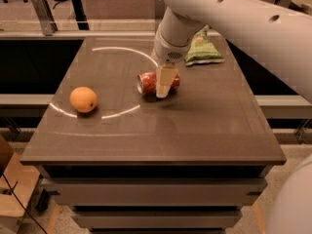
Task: Knock coke can over
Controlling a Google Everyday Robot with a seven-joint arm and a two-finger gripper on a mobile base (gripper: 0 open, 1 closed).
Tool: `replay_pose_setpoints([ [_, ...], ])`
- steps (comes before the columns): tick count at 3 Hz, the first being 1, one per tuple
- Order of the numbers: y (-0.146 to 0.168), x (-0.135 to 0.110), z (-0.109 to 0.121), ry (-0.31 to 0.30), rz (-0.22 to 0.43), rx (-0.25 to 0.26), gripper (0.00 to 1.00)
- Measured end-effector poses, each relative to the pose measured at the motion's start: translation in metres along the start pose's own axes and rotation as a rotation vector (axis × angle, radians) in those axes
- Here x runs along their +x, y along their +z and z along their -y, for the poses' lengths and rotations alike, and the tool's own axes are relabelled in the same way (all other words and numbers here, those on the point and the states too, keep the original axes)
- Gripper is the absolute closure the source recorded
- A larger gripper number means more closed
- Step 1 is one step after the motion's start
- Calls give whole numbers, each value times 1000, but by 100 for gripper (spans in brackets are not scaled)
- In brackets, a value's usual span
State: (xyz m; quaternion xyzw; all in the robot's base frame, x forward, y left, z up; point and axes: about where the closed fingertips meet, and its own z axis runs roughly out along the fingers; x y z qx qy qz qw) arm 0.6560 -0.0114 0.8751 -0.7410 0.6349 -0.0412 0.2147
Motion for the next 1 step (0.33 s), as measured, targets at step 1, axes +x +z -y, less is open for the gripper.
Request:
replay_pose_setpoints([
  [1, 0, 0, 0, 0, 0, 0, 0],
])
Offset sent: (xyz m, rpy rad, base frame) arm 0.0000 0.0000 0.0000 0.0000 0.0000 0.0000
